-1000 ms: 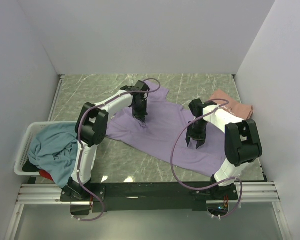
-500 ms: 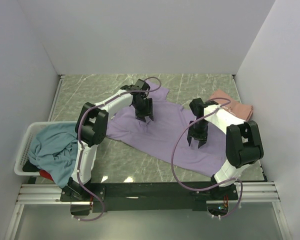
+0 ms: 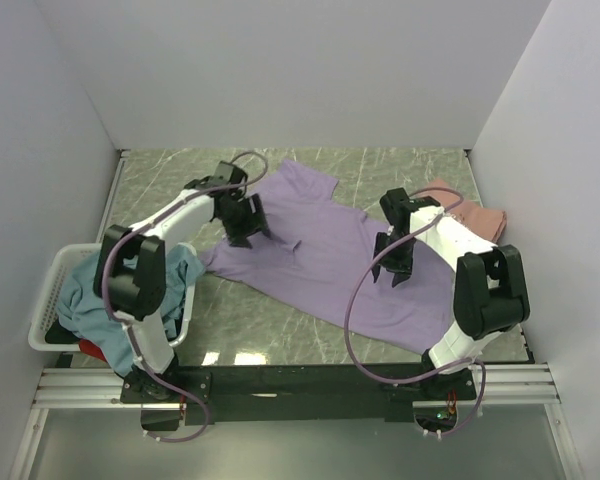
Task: Fold and stack the t-shirts
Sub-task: Fold the tshirt
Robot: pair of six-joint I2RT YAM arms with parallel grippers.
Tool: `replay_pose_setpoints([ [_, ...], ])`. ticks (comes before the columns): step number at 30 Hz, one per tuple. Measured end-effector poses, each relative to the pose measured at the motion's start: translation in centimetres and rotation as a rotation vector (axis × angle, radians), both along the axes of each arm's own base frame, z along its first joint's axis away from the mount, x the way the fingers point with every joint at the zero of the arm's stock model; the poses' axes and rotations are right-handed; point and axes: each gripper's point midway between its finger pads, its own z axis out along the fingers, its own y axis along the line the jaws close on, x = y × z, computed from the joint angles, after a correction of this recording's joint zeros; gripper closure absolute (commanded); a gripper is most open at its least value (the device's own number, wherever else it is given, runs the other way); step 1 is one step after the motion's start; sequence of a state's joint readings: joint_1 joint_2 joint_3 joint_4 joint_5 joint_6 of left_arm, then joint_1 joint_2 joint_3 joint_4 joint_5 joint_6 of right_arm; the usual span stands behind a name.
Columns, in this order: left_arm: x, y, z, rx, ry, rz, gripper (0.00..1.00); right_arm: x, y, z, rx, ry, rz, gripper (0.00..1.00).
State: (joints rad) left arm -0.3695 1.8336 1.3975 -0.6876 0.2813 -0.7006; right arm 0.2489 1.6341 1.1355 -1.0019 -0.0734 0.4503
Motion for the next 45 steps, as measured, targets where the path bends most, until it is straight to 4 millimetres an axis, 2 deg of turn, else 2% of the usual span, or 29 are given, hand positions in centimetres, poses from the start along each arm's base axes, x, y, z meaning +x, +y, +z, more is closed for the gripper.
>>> replay_pose_setpoints([
  [2,-1.3,2.2,-1.1,0.029,0.031,0.041,0.30,-0.1,0.4,-0.6,0.020,0.008,0.004,0.45],
  [7,-3.3,6.0,-4.2,0.103,0.108,0.111,0.30,-0.2,0.7,-2.1,0.034,0.045,0.017,0.45],
  [15,-1.8,9.7,-6.4,0.207,0.095,0.167,0.30,0.0,0.7,-3.7,0.032,0.060,0.035,0.45],
  [19,-1.6,10.7,-6.8,0.230,0.097,0.176,0.30,-1.1,0.3,-5.1,0.018,0.110,0.044,0.45],
  [31,-1.4,12.3,-6.9,0.269,0.093,0.172,0.30,-1.5,0.2,-5.2,0.008,0.134,0.043,0.45],
  [36,-1.1,12.6,-6.4,0.295,0.093,0.168,0.30,-1.5,0.0,-4.8,-0.002,0.139,0.046,0.44],
  [40,1.6,12.2,-3.7,0.317,0.036,0.164,0.29,-0.4,0.0,-3.3,-0.012,0.123,0.050,0.42],
  [42,3.6,10.8,-1.6,0.309,-0.026,0.148,0.28,1.0,0.3,-2.0,-0.009,0.087,0.051,0.39],
  [45,6.4,7.1,1.6,0.275,-0.133,0.098,0.28,3.3,0.6,0.0,-0.007,0.010,0.052,0.38],
])
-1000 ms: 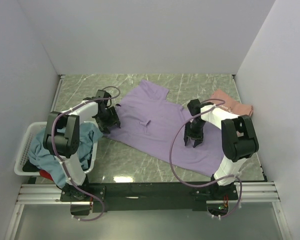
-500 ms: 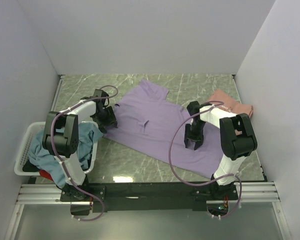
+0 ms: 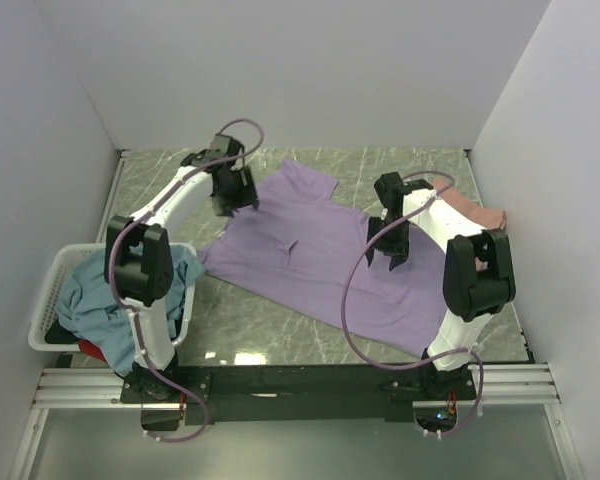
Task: Fold and stack the t-shirts
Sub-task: Fold the tshirt
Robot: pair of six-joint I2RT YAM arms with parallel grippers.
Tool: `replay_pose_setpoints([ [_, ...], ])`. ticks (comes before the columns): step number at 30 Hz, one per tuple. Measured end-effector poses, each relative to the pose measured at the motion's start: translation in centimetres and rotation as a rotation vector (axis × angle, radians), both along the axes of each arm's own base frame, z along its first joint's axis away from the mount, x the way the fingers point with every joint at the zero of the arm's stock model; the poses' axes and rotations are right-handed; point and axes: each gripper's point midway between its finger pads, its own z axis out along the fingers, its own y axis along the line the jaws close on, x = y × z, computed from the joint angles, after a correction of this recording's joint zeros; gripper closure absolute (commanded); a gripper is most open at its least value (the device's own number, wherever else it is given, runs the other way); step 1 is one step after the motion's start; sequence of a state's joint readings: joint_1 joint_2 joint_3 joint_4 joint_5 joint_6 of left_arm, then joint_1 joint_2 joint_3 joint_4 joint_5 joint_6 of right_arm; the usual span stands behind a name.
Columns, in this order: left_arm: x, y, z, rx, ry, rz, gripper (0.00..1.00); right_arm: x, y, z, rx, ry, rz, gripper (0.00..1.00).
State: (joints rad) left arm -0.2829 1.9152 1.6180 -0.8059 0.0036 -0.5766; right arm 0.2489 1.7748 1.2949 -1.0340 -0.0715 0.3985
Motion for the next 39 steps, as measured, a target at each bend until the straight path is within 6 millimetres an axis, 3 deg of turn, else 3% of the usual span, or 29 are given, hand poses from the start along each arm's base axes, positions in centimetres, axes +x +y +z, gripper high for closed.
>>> replay_pose_setpoints([
  [3,1.5,-3.8,1.1,-0.048,-0.049,-0.070,0.28,1.4,0.2,0.9,0.001,-0.048,-0.001,0.37],
  [5,1.7,-5.6,0.0,-0.070,-0.036,-0.106,0.28,1.5,0.2,0.5,-0.001,-0.041,-0.001,0.37],
  [7,1.5,-6.1,-2.2,-0.070,0.012,-0.118,0.28,1.5,0.2,-0.5,-0.006,-0.023,-0.004,0.38],
  [11,0.2,-5.0,-6.8,-0.037,0.110,-0.113,0.28,0.4,0.0,-4.0,-0.019,0.047,-0.011,0.38],
  [13,-0.8,-4.3,-8.1,-0.029,0.147,-0.111,0.28,-0.6,-0.1,-5.1,-0.024,0.084,-0.020,0.38],
  [21,-1.5,-2.9,-8.3,-0.003,0.086,-0.115,0.27,-2.1,0.0,-5.3,-0.005,0.098,-0.052,0.39],
  [33,-3.9,-1.3,-8.4,0.037,0.070,-0.100,0.26,-6.9,1.3,-5.3,0.047,0.172,-0.084,0.39],
  [39,-4.6,-1.0,-8.4,0.047,0.082,-0.099,0.26,-7.8,1.9,-5.3,0.044,0.192,-0.079,0.39],
])
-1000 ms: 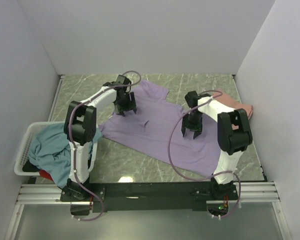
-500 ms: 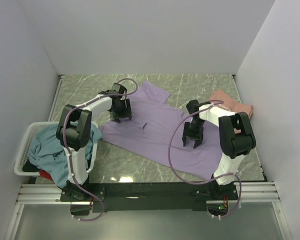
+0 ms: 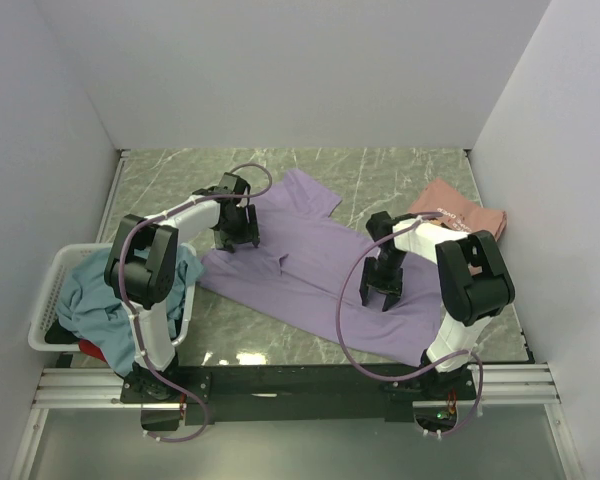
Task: Fold and stack the t-shirts
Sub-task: Fold the tshirt
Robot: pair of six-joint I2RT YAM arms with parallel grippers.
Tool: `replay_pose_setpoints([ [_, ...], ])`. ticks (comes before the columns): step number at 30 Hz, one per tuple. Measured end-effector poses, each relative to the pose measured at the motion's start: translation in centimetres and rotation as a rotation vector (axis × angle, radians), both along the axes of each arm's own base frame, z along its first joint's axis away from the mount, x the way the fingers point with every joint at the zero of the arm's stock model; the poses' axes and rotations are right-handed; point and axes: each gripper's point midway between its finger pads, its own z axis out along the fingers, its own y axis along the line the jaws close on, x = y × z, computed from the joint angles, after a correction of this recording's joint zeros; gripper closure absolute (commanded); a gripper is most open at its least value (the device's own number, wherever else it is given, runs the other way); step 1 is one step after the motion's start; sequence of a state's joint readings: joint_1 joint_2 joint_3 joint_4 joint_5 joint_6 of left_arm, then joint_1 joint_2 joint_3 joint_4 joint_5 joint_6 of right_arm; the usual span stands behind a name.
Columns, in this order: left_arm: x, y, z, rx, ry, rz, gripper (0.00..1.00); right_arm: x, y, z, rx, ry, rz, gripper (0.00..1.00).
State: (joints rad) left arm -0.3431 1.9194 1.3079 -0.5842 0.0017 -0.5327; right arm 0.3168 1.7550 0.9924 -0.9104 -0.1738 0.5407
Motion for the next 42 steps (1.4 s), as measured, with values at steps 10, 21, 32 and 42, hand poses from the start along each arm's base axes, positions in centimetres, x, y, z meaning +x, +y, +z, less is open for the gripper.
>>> replay_pose_setpoints([
  [10,1.0,-0.2,1.7,0.019,0.035,-0.015,0.23,3.3,0.0,1.5,-0.036,-0.084,0.004,0.37],
  [21,11.9,-5.1,10.5,-0.119,-0.222,-0.052,0.22,10.0,-9.0,6.3,-0.079,-0.317,-0.229,0.37],
  [32,14.7,-8.5,6.1,-0.251,-0.230,-0.094,0.23,11.7,-15.8,6.1,-0.169,-0.430,-0.314,0.40],
  [42,13.5,-8.5,2.8,-0.282,-0.185,-0.095,0.23,13.3,-15.3,2.7,-0.117,-0.396,-0.298,0.43],
])
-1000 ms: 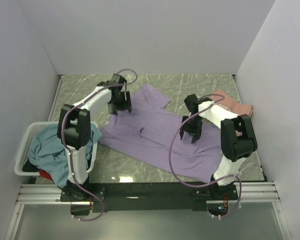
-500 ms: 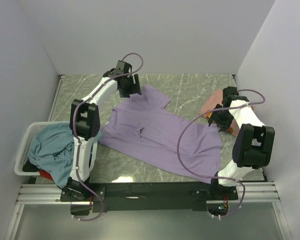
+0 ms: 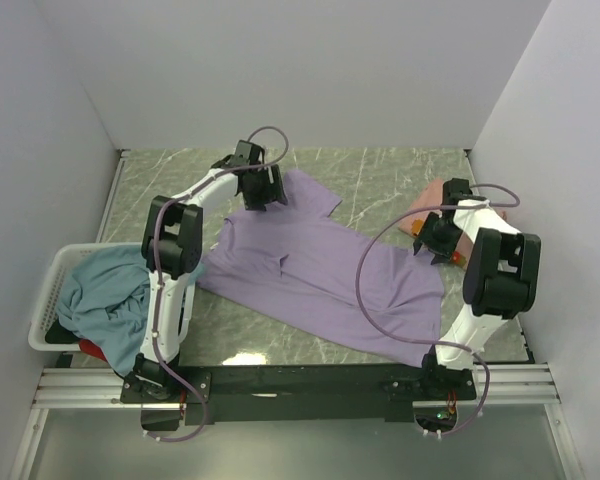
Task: Fold and stack the t-shirts
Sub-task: Fold the tshirt
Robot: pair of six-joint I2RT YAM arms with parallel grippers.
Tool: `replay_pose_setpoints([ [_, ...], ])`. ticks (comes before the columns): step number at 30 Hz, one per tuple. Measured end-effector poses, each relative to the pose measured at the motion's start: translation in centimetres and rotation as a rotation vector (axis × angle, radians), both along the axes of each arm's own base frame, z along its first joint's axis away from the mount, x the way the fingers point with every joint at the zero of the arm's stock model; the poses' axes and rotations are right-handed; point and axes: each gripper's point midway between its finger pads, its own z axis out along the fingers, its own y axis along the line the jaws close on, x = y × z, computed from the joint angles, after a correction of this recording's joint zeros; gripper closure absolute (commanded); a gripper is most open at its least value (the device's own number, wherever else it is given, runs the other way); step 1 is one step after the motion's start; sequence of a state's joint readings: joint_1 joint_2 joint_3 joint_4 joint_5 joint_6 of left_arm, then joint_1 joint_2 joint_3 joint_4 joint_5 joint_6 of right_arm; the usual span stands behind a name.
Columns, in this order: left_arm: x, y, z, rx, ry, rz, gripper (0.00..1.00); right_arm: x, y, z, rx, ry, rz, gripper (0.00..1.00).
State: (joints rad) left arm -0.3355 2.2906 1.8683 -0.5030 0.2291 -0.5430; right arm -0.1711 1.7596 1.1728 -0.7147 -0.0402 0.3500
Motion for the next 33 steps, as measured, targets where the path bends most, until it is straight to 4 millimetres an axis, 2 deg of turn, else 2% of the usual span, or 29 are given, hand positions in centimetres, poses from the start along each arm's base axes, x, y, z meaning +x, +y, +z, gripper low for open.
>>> replay_pose_setpoints([
  [2,-0.7,0.5,-1.5,0.008,0.027,0.005,0.23,-0.1,0.2,-1.0,0.016,0.025,-0.006,0.43],
  [5,-1.1,1.6,-1.4,-0.004,0.033,0.032,0.24,-0.3,0.4,-2.1,0.026,0.054,-0.015,0.43],
  [9,-1.4,3.4,-1.4,-0.036,0.044,0.075,0.24,-0.4,0.3,-2.2,0.024,0.057,-0.033,0.43],
  [14,-2.7,5.7,-1.4,-0.039,0.061,0.117,0.24,-0.4,0.3,-2.3,0.022,0.057,-0.070,0.43],
  [21,-5.1,6.7,-1.5,-0.026,0.081,0.126,0.24,-1.8,0.9,-2.4,0.009,0.056,-0.093,0.43],
  [33,-8.6,8.5,-1.8,0.051,0.137,0.151,0.23,-4.1,3.5,-2.3,-0.006,0.112,-0.051,0.43],
])
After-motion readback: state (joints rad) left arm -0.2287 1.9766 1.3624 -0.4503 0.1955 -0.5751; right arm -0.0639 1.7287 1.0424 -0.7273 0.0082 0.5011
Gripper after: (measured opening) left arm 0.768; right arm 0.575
